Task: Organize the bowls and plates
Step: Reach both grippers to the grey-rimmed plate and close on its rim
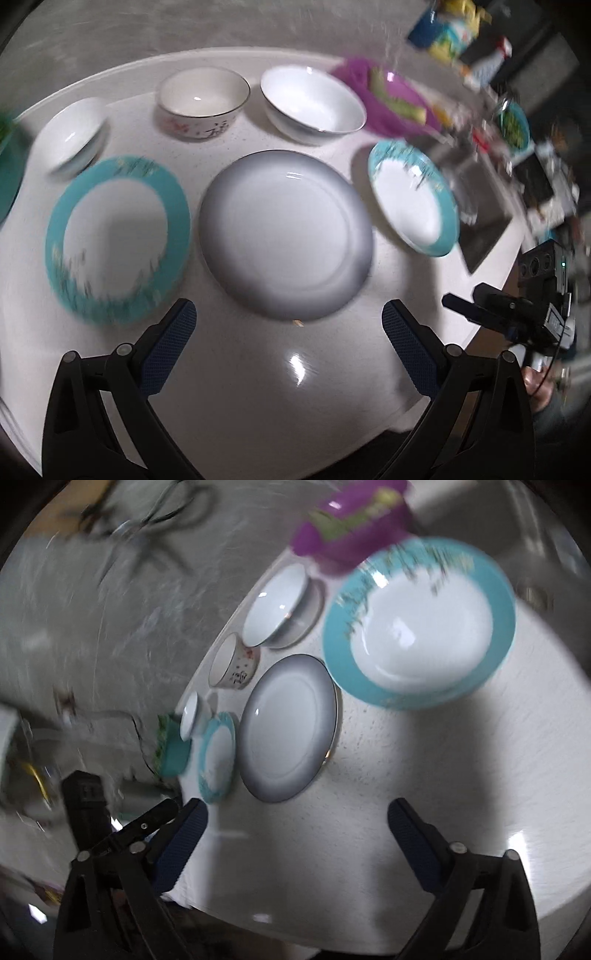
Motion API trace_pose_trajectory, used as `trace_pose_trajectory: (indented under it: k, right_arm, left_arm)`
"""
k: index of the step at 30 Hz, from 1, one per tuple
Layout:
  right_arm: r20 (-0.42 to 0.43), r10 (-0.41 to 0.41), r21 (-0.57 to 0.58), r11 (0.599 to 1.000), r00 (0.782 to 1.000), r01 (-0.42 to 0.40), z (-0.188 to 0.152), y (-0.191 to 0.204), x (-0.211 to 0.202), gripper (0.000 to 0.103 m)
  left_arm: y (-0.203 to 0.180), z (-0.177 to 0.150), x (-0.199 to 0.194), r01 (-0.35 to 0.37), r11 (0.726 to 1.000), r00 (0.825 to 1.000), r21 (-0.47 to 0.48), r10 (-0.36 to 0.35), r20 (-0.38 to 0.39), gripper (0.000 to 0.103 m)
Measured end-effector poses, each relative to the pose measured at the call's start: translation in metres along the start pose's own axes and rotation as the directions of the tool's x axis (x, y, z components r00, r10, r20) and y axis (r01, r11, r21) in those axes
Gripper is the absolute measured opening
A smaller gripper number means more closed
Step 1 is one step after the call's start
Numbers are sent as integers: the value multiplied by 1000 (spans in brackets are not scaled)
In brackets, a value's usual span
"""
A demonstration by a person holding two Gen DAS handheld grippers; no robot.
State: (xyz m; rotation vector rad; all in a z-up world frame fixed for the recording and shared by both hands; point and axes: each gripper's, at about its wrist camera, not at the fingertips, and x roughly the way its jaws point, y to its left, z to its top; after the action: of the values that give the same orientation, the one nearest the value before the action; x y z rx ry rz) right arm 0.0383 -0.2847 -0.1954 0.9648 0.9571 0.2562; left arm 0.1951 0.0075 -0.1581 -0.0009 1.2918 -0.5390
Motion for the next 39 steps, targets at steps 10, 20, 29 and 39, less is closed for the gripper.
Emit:
trace_pose_trajectory:
  k: [10,20,29,39]
  right_arm:
    - [62,76,140,987,995,-84,-5,-18,58,76]
    - [106,53,199,977,993,-74,-6,-48,63,47]
    - [90,41,165,985,995,-55,0,-42,73,37]
    - [76,32,148,988,997,-43,6,-37,82,36]
  left_arm:
    - [37,129,70,71,927,981,368,1,-192,101]
    - [32,138,126,223,860,932,459,-50,-360,80]
    - [35,132,142,255,871,909,419,-67,-412,61]
    - [33,135,146,262,870,908,417,-76,-411,63]
